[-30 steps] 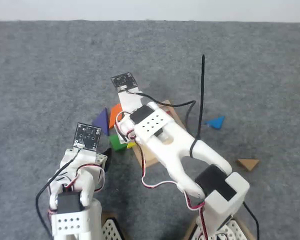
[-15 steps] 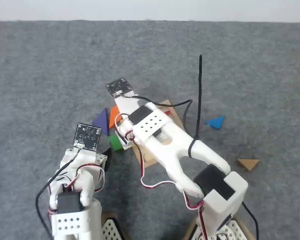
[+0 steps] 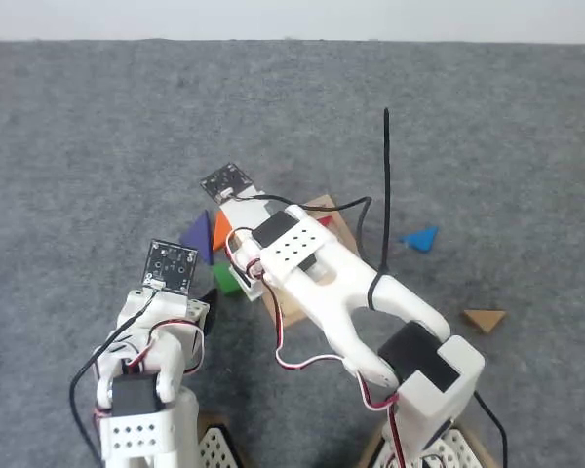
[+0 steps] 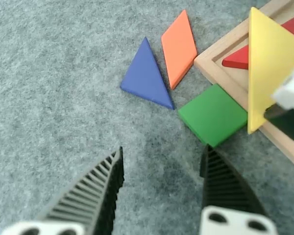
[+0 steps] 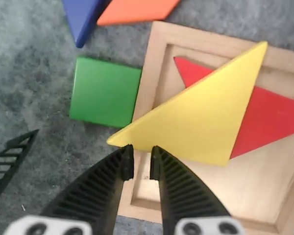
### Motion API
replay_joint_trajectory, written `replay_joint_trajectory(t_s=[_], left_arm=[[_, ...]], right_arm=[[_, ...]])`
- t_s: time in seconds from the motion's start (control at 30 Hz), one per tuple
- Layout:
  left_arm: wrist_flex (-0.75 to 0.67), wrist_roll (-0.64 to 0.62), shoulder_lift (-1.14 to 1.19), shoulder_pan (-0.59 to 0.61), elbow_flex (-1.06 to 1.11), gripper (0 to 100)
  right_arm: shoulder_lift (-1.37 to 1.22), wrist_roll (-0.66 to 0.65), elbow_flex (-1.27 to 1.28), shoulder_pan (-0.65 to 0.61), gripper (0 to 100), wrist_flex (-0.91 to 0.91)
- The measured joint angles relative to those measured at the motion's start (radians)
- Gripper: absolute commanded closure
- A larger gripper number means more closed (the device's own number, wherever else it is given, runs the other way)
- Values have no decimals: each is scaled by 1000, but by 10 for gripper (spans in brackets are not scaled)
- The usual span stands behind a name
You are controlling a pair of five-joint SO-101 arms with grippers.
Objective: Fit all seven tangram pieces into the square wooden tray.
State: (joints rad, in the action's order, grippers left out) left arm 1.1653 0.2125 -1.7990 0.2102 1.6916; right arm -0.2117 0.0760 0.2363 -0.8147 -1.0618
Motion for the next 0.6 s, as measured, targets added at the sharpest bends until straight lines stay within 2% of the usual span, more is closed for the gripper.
replay_joint_trajectory(t_s=[0.4, 0.53, 0.6], left_arm=[[0, 0, 0, 0, 0, 753], [0, 0, 0, 0, 0, 753], [0, 0, 0, 0, 0, 753]], right_arm=[[31, -48, 41, 17, 931, -91], [114, -48, 41, 54, 931, -95], [153, -8, 41, 41, 931, -68]])
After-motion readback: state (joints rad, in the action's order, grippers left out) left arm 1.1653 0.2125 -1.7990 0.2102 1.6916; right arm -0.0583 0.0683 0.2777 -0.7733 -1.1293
